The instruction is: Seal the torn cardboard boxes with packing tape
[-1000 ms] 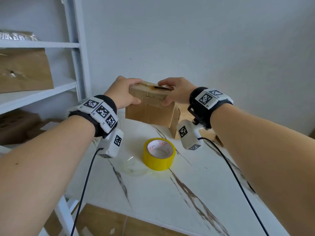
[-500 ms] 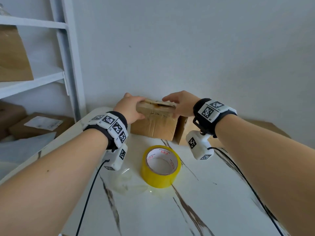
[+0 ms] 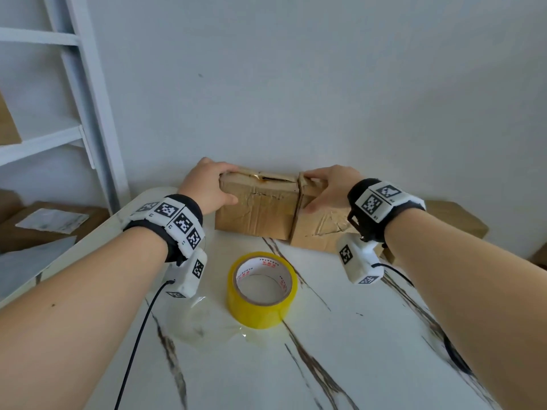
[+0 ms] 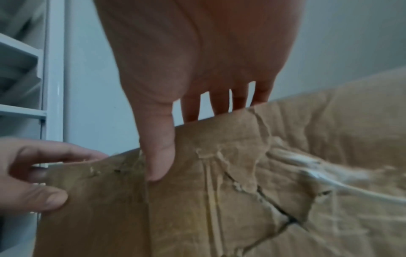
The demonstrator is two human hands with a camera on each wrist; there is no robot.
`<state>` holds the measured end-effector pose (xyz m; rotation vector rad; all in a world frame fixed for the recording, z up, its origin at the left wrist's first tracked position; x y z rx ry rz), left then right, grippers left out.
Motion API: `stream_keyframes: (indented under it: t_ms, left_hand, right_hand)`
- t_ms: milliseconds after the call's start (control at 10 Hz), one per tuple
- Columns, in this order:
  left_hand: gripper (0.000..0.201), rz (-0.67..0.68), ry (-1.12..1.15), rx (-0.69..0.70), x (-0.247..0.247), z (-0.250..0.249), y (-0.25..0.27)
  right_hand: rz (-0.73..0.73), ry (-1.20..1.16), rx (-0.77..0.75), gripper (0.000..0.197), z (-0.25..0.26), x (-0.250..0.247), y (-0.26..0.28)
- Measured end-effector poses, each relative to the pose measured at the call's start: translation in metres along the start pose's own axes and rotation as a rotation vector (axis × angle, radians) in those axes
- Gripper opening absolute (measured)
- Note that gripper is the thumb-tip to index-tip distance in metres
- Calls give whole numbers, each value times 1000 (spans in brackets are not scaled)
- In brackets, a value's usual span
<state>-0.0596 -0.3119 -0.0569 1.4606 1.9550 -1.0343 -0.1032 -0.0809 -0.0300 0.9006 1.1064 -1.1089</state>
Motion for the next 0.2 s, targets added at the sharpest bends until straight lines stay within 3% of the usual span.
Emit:
stream_keyframes:
  t_ms: [200]
  left_hand:
    - [72,62,-35,-14,-2,-1,4]
  right_hand:
    - [-44,-175,-41,61,-6,-20,23]
Point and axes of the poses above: each hand's wrist, its own y-axis away from the middle knuckle, its own x-axis out of the palm, z = x × y, the point moved 9 cm from there along -y, towards the middle knuckle, and after that the axes turned 2 degrees about -z, right-handed, at the moved point
